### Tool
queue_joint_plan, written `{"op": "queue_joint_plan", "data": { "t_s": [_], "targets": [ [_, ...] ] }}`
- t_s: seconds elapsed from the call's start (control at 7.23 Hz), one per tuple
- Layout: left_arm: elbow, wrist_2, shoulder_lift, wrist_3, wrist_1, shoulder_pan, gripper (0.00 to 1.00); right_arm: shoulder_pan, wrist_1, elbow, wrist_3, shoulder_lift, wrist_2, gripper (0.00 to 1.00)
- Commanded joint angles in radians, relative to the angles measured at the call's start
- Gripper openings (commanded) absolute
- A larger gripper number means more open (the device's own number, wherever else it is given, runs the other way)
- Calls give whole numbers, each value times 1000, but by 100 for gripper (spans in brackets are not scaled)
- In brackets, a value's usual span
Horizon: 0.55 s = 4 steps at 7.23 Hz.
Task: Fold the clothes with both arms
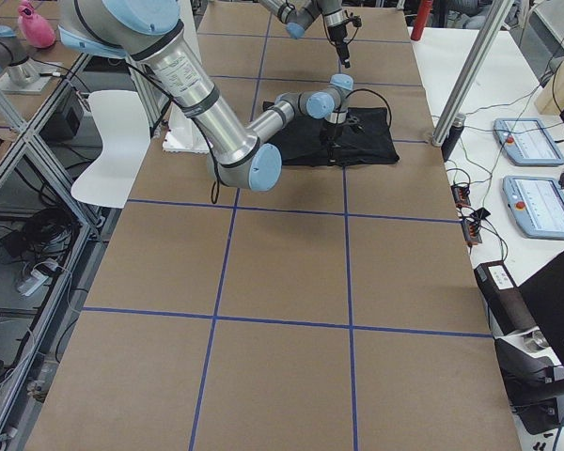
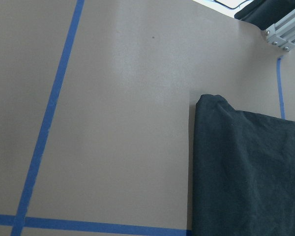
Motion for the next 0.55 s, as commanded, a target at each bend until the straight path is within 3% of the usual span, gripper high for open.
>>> {"op": "queue_joint_plan", "data": {
  "t_s": [0.0, 0.41],
  "targets": [
    [-1, 2, -6, -1, 0, 3, 100, 35, 3, 0, -11, -33, 12, 99],
    [-1, 3, -7, -1, 0, 3, 100, 88, 0, 61, -36, -106, 84, 99]
  ]
}}
